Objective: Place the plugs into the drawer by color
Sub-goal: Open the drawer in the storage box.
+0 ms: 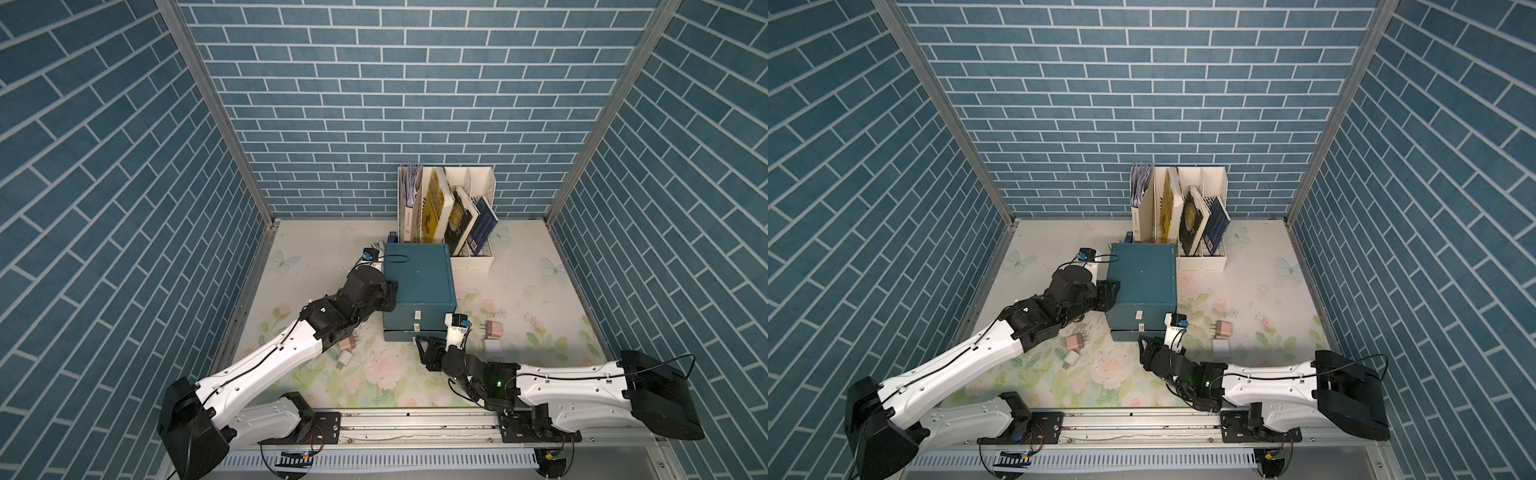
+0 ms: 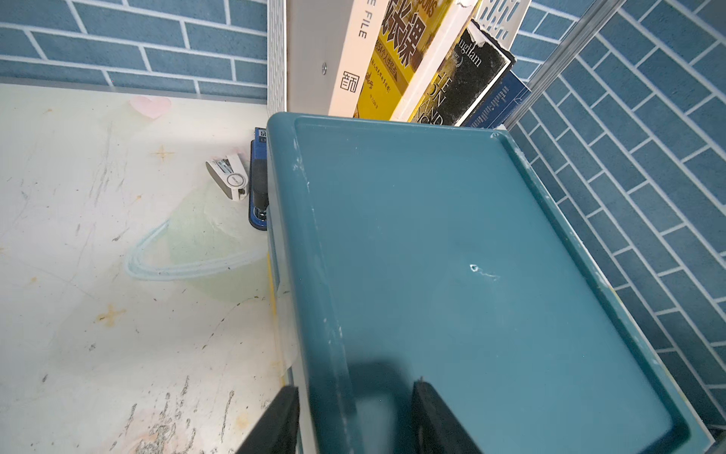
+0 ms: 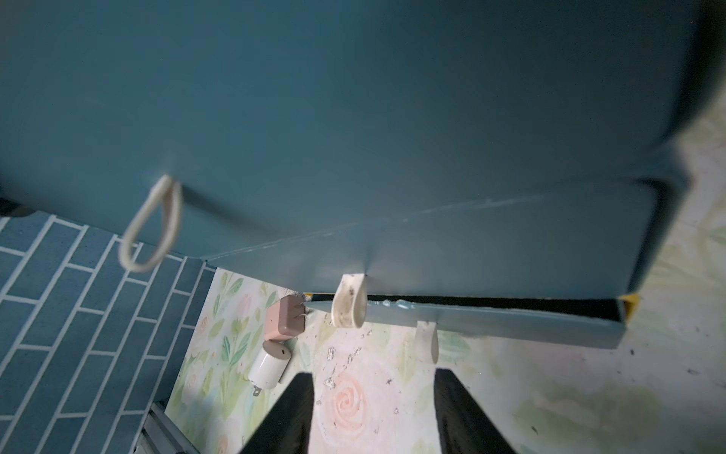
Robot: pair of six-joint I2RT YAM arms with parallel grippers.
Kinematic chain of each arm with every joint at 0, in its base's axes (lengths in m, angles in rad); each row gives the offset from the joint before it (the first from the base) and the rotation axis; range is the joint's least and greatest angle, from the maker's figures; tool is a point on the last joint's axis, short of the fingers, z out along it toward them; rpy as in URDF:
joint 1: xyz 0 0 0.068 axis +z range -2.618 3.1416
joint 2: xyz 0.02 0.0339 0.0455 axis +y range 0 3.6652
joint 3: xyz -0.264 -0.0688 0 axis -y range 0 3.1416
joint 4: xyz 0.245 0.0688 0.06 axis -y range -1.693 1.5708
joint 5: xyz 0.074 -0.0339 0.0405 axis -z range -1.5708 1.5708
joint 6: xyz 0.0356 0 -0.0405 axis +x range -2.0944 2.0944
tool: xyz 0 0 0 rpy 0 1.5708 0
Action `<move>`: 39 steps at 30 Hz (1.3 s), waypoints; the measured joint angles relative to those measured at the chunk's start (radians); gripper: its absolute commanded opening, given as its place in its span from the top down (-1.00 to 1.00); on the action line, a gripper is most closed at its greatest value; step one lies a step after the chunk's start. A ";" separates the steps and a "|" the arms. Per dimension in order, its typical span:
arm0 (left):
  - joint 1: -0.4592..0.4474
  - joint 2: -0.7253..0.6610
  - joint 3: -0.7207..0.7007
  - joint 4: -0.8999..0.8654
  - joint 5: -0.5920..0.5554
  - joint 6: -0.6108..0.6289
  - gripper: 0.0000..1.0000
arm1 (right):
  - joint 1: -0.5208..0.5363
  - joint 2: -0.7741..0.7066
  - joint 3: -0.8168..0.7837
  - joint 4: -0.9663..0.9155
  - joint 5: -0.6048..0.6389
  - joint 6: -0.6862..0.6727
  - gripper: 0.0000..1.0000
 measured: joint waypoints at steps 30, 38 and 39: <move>0.000 -0.043 -0.034 0.003 0.000 0.002 -0.03 | -0.010 0.153 0.077 0.099 0.077 0.026 1.00; 0.000 -0.046 -0.038 0.004 0.000 0.001 -0.04 | 0.126 0.076 0.078 -0.039 0.149 0.053 1.00; 0.000 -0.047 -0.038 0.004 0.000 0.001 -0.04 | 0.146 0.062 0.078 -0.060 0.158 0.061 1.00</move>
